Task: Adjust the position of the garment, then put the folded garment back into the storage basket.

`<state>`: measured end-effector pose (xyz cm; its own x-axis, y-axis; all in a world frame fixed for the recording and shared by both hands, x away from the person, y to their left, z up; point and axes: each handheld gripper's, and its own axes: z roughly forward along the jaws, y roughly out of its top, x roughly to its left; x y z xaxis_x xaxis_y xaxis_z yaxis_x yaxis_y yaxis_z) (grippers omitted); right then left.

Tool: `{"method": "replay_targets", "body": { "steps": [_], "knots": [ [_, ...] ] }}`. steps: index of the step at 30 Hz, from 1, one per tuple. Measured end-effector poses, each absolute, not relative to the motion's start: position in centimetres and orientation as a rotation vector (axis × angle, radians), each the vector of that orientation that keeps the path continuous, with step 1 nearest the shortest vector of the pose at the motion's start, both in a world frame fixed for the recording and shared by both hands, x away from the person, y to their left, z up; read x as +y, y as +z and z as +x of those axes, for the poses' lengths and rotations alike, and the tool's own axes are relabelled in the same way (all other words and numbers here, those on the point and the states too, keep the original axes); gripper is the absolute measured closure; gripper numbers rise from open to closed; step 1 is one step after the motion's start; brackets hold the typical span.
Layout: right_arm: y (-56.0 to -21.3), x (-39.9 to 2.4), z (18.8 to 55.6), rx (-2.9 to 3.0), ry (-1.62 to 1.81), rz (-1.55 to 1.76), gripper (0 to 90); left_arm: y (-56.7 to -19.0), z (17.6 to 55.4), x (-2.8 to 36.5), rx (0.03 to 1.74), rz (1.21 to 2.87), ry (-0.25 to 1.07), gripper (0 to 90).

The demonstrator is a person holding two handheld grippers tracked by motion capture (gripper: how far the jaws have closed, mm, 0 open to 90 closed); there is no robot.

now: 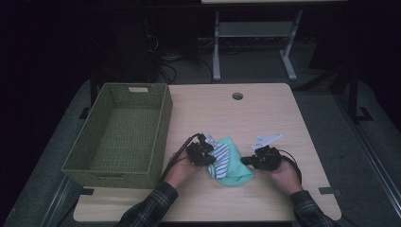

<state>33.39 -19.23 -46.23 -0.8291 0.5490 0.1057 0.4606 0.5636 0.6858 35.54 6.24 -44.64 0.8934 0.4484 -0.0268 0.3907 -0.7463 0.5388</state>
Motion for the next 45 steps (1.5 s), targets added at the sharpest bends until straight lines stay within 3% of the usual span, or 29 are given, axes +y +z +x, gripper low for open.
{"method": "replay_targets", "body": {
  "steps": [7,11,22,28,34,38,45],
  "knots": [
    [-46.1,-19.6,32.6,2.654,1.137,0.882,89.2,-44.0,35.6,6.8,0.617,2.475,0.113,85.4],
    [-46.0,-20.1,32.5,2.627,1.149,0.902,80.4,-43.1,35.4,7.5,0.615,2.444,0.076,79.6],
    [-46.4,-23.0,31.7,2.51,1.122,0.986,44.8,-41.7,35.3,8.2,0.591,2.419,0.055,56.1],
    [-46.8,-25.1,31.5,2.445,1.104,1.052,32.3,-41.7,35.4,8.2,0.583,2.419,0.045,44.6],
    [-47.5,-25.9,31.7,2.421,1.052,1.095,18.8,-42.3,35.2,7.6,0.546,2.455,0.048,26.7],
    [-47.8,-25.7,31.9,2.411,1.025,1.106,13.5,-42.9,35.2,7.2,0.521,2.479,0.042,17.5],
    [-48.1,-25.8,32.1,2.401,1.018,1.108,10.9,-44.2,34.8,6.4,0.49,2.524,0.037,13.2]
  ]
}}
